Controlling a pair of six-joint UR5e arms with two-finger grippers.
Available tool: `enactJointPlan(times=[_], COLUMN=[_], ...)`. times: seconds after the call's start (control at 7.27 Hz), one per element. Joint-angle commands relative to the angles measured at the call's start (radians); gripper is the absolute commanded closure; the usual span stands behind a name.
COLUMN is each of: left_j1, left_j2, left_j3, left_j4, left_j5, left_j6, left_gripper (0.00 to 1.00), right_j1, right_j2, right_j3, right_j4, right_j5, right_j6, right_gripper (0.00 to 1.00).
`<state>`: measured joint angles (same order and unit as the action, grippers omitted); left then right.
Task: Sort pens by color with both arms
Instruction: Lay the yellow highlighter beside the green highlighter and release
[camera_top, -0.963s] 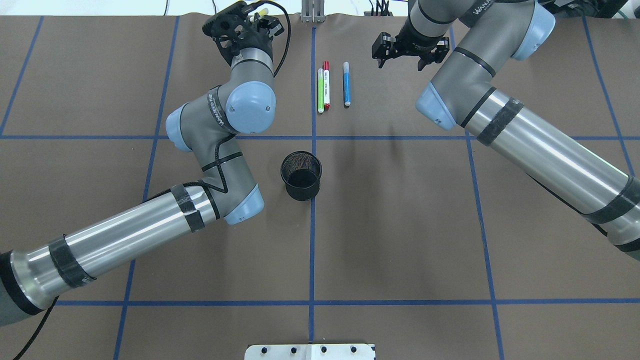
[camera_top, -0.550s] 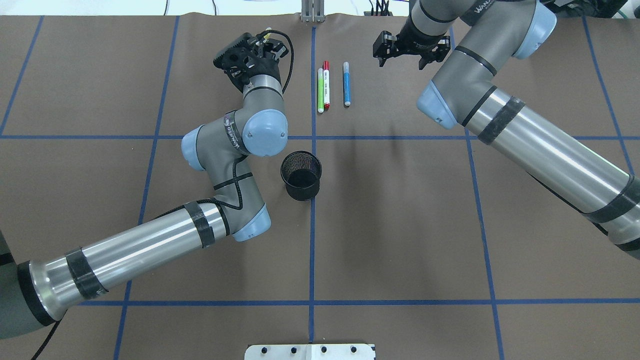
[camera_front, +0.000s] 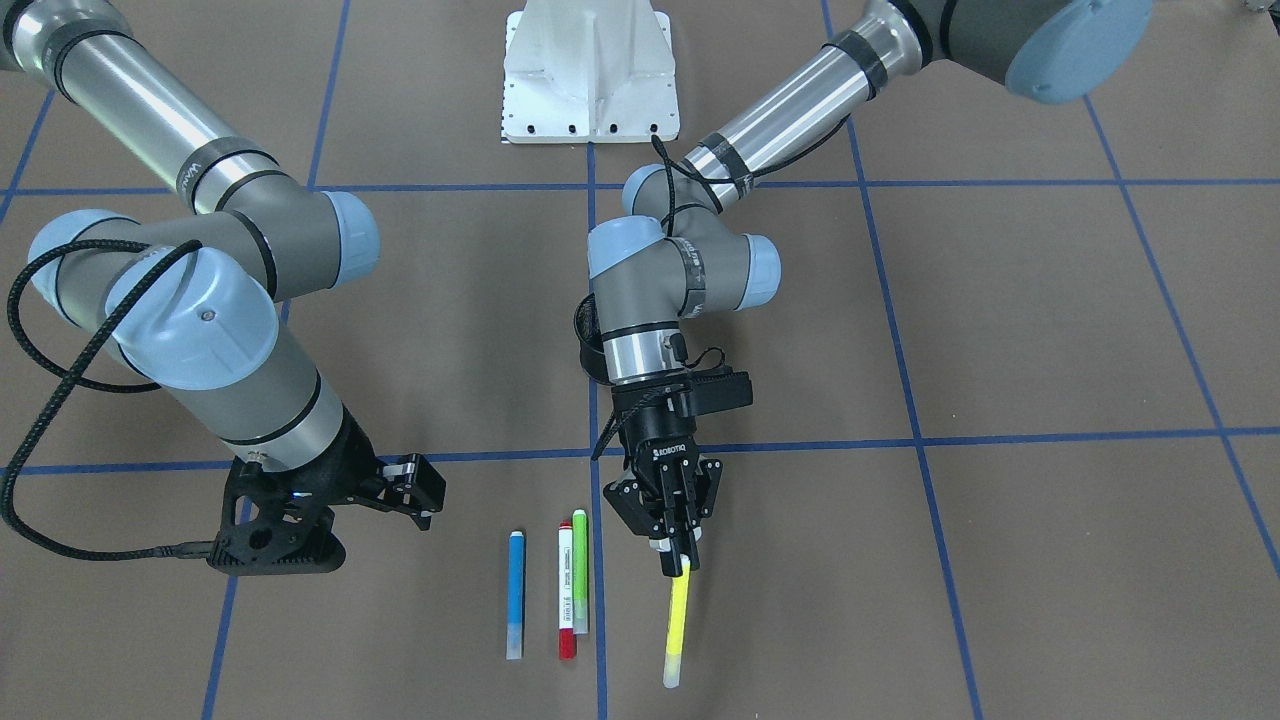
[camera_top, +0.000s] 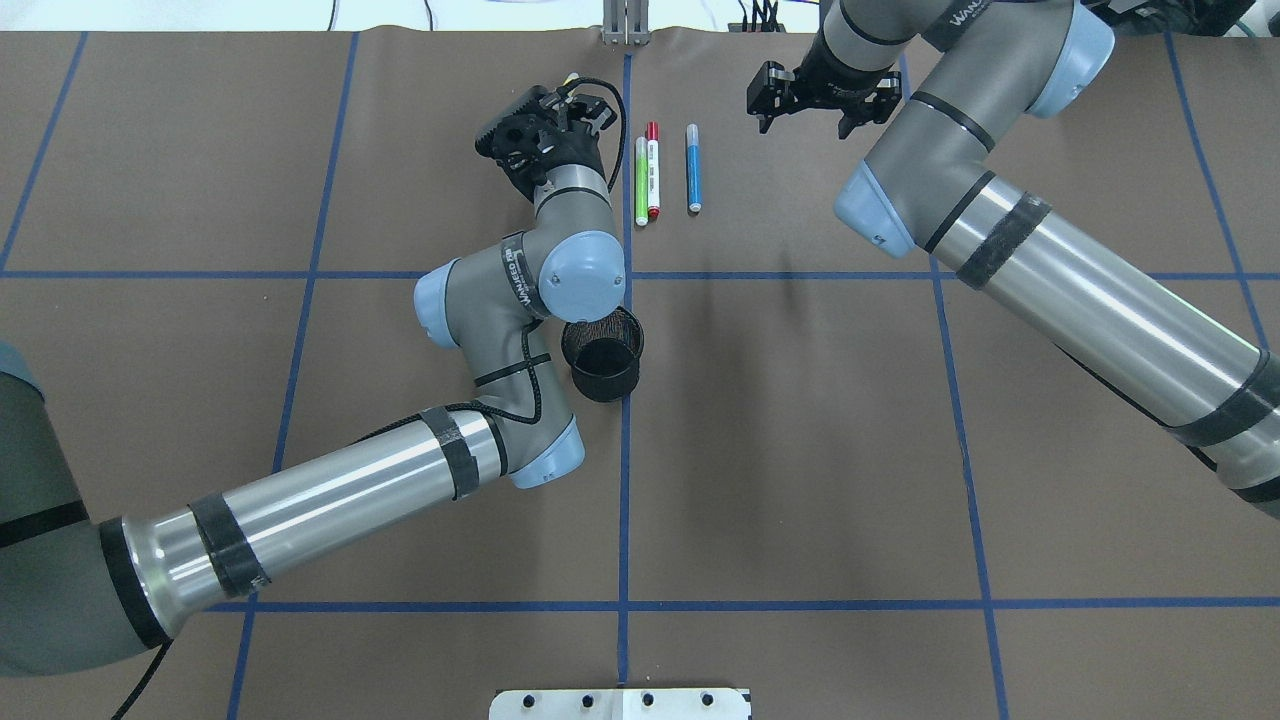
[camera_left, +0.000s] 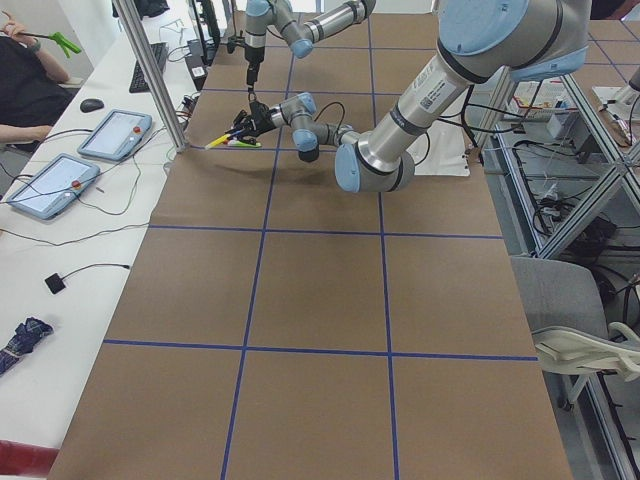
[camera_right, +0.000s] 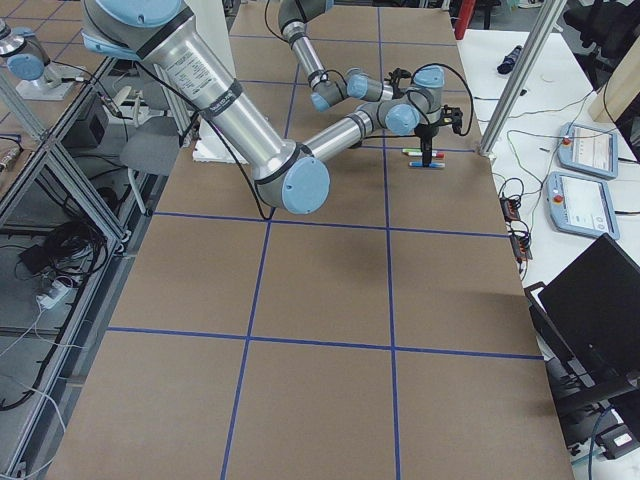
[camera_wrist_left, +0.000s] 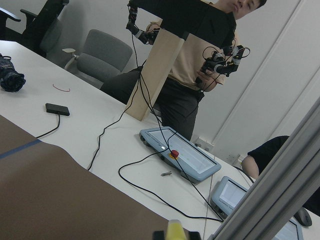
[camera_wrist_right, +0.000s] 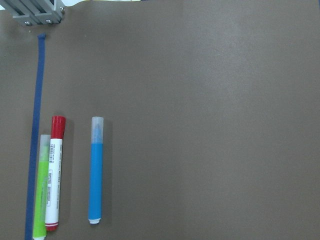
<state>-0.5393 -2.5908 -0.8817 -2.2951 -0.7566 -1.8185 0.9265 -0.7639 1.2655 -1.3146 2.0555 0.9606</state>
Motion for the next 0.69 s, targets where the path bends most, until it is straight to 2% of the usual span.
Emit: enactJointPlan(times=[0.0, 0.28, 0.41, 0.55], left_j1=[0.001, -0.001, -0.001, -0.001], left_j2=[-0.018, -0.032, -0.052, -0.051], left_j3=[0.027, 0.033, 0.053, 0.070], left_j4=[-0.004, -0.006, -0.004, -0.003], left_j5=[-0.001, -0.001, -0.001, -0.001], left_j6=[-0.015, -0.018, -0.016, -0.015], left_gripper=[1.00, 0.98, 0.47, 0.13], right_j1=[0.000, 0.000, 0.000, 0.000], right_j2=[0.000, 0.000, 0.000, 0.000], right_j3=[0.000, 0.000, 0.000, 0.000], right_j4=[0.002, 0.002, 0.002, 0.002], right_j5=[0.000, 0.000, 0.000, 0.000], right_j6=[0.000, 0.000, 0.000, 0.000], right_gripper=[0.00, 0.00, 0.00, 0.00])
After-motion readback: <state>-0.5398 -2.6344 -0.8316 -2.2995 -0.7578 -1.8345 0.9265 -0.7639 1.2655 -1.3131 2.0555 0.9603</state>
